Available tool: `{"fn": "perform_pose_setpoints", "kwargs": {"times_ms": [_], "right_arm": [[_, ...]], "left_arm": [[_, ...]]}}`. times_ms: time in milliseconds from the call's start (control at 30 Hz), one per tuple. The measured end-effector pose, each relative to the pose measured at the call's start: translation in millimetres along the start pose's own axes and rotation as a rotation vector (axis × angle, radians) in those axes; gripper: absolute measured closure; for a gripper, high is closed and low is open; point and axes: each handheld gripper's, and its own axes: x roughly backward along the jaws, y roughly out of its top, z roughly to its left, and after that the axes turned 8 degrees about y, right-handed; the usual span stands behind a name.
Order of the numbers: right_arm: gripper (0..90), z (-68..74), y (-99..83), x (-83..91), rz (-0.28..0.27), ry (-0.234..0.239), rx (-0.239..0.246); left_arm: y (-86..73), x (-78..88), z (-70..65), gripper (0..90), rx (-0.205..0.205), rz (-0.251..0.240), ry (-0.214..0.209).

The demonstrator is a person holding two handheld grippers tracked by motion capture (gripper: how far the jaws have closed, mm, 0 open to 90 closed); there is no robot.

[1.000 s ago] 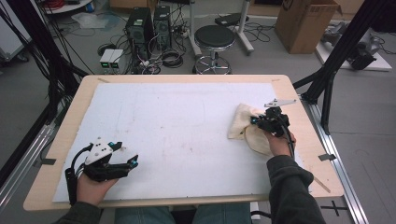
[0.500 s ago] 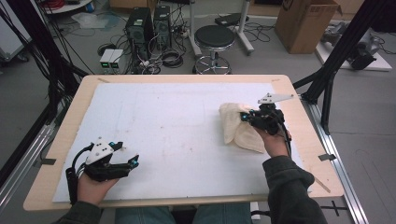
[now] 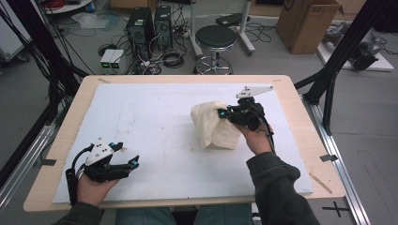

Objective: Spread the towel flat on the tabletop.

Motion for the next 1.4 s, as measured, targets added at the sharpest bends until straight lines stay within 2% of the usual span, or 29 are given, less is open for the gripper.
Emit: {"fn": "perform_pose_setpoints", "kwargs": {"times_ms": [267,333,400,600,633,667,700,733,767,833,867,900,967,1000,1067,1100,1167,1233,1400], "right_arm": [[82.5,18.0,20.2,-30.7,-0.002,0.068,0.017],[82.4,20.9,22.4,-34.0,0.003,0.073,0.014],[82.4,27.2,27.9,-43.5,0.006,0.085,0.032],[82.4,35.7,32.2,-62.0,0.005,0.117,0.019],[82.4,38.7,32.9,-71.6,0.021,0.114,0.021],[82.4,38.7,32.9,-71.6,0.021,0.114,0.021],[82.3,38.8,32.1,-82.4,0.04,0.116,0.01],[82.3,38.8,32.1,-82.4,0.04,0.116,0.01],[82.3,37.3,30.0,-93.6,0.052,0.122,-0.013],[82.1,34.6,27.1,-106.2,0.064,0.117,-0.031],[82.1,34.6,27.1,-106.2,0.064,0.117,-0.031],[82.0,31.8,23.7,-118.9,0.08,0.113,-0.054],[82.0,29.0,20.6,-131.2,0.096,0.104,-0.069],[82.0,29.0,20.6,-131.2,0.096,0.104,-0.069],[81.6,25.8,16.4,-148.3,0.123,0.087,-0.093],[81.6,25.8,16.4,-148.3,0.123,0.087,-0.093],[80.9,23.4,12.3,-162.7,0.149,0.062,-0.093],[79.3,22.3,10.1,-169.8,0.166,0.059,-0.097],[70.4,22.3,8.4,-174.7,0.182,0.054,-0.076]], "left_arm": [[-0.2,1.0,0.7,23.8,0.009,-0.011,0.0],[-0.2,1.2,0.8,23.8,0.011,-0.013,0.001],[-0.2,1.2,0.9,23.8,0.011,-0.014,0.0],[0.2,1.6,0.6,23.8,0.007,-0.013,0.0],[0.4,1.6,0.6,23.8,0.005,-0.017,0.0],[0.4,1.6,0.6,23.8,0.005,-0.017,0.0],[0.6,2.2,0.4,23.8,0.005,-0.019,-0.002],[0.6,2.2,0.4,23.8,0.005,-0.019,-0.002],[0.7,2.3,-0.1,23.8,0.008,-0.021,-0.001],[0.9,2.0,-0.2,23.8,0.003,-0.018,-0.003],[0.9,2.0,-0.2,23.8,0.003,-0.018,-0.003],[0.9,1.5,-0.4,23.8,0.002,-0.02,-0.004],[1.2,1.2,-0.7,23.8,-0.002,-0.02,-0.005],[1.3,1.2,-0.8,23.8,-0.003,-0.016,-0.006],[1.5,0.2,-1.3,23.8,0.001,-0.018,-0.008],[1.6,-0.2,-1.5,23.8,0.0,-0.019,-0.008],[1.8,-0.5,-1.9,23.8,-0.005,-0.015,-0.012],[1.9,-1.1,-2.7,23.8,-0.004,-0.016,-0.017],[2.6,-2.8,-3.9,23.9,-0.012,-0.013,-0.023]]}}
